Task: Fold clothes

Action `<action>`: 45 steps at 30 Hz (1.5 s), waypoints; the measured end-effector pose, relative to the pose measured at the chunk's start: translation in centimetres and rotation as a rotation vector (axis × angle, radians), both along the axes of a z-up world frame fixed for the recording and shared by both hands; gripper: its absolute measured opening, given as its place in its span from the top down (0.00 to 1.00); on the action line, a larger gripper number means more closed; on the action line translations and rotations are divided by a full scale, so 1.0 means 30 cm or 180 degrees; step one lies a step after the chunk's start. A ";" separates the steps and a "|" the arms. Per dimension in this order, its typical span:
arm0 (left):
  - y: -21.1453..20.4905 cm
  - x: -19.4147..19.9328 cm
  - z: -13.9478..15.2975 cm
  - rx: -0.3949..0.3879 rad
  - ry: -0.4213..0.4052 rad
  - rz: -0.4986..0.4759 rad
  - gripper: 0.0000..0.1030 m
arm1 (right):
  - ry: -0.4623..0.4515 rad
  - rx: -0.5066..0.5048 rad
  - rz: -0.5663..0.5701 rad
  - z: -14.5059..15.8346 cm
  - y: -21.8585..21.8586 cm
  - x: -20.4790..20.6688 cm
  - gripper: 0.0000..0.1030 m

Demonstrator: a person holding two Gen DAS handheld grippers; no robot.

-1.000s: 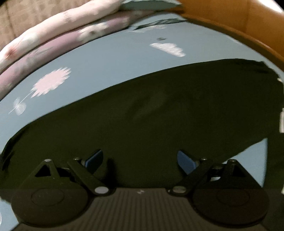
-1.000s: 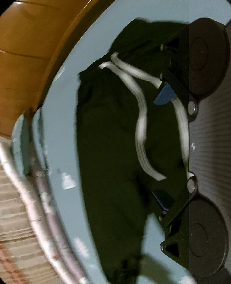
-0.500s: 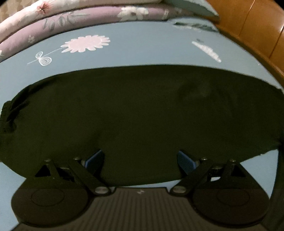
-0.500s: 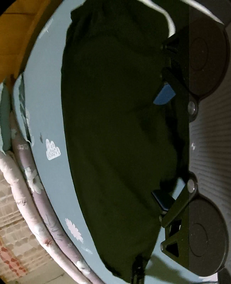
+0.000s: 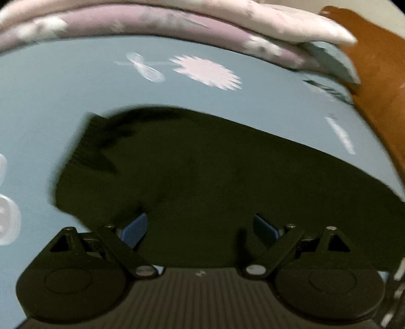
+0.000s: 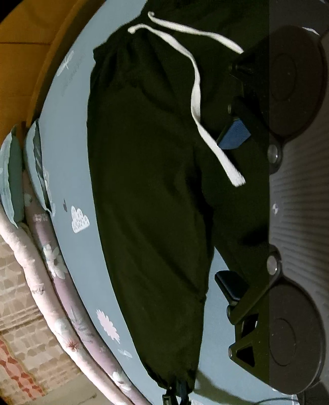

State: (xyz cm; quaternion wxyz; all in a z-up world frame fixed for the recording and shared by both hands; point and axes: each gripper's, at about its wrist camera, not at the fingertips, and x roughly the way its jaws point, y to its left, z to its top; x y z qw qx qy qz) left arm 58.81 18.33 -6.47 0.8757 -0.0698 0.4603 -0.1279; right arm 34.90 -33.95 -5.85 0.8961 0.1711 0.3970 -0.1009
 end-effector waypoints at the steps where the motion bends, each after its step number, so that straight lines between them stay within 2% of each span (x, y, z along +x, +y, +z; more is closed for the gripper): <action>1: 0.017 0.006 0.008 0.0067 0.0002 0.0095 0.13 | -0.0004 -0.0016 -0.0022 0.005 -0.003 -0.003 0.00; 2: 0.037 0.008 0.018 0.0093 -0.0008 0.0181 0.13 | -0.0017 -0.0014 -0.0046 0.012 -0.006 -0.008 0.00; 7: 0.116 0.020 0.062 -0.0373 -0.0187 0.0373 0.12 | -0.0081 -0.0031 -0.0082 0.038 -0.007 -0.020 0.00; 14: 0.049 0.141 0.012 -0.0466 -0.0259 0.0324 0.12 | -0.0062 -0.0083 0.0023 0.050 0.035 -0.001 0.00; 20: 0.043 0.317 -0.045 -0.0192 -0.0240 0.0546 0.12 | 0.0011 -0.0167 0.0029 0.061 0.046 -0.008 0.00; 22: 0.036 0.353 -0.045 -0.0158 -0.0254 0.0553 0.11 | 0.0028 -0.0178 0.0020 0.062 0.046 -0.019 0.00; 25: -0.007 0.367 -0.042 0.0081 -0.0273 0.0504 0.10 | 0.0062 -0.0192 0.0000 0.058 0.043 -0.027 0.00; 30: -0.045 0.322 0.000 0.0240 -0.0238 0.0366 0.10 | 0.0076 -0.0193 -0.0017 0.059 0.040 -0.041 0.00; 32: -0.047 0.264 0.029 0.0167 -0.0304 0.0217 0.10 | 0.0070 -0.0248 0.0002 0.066 0.041 -0.048 0.00; 40: -0.016 0.087 -0.016 -0.0003 -0.0005 -0.0073 0.10 | 0.0014 -0.0133 -0.0092 0.064 0.018 -0.083 0.00; 43: -0.002 0.074 -0.009 0.0152 -0.0005 0.0065 0.10 | 0.0014 -0.0186 -0.0058 0.079 0.030 -0.100 0.00; 45: -0.011 0.051 0.032 0.0216 -0.0050 0.0132 0.10 | 0.0013 -0.0288 -0.0033 0.096 0.039 -0.116 0.00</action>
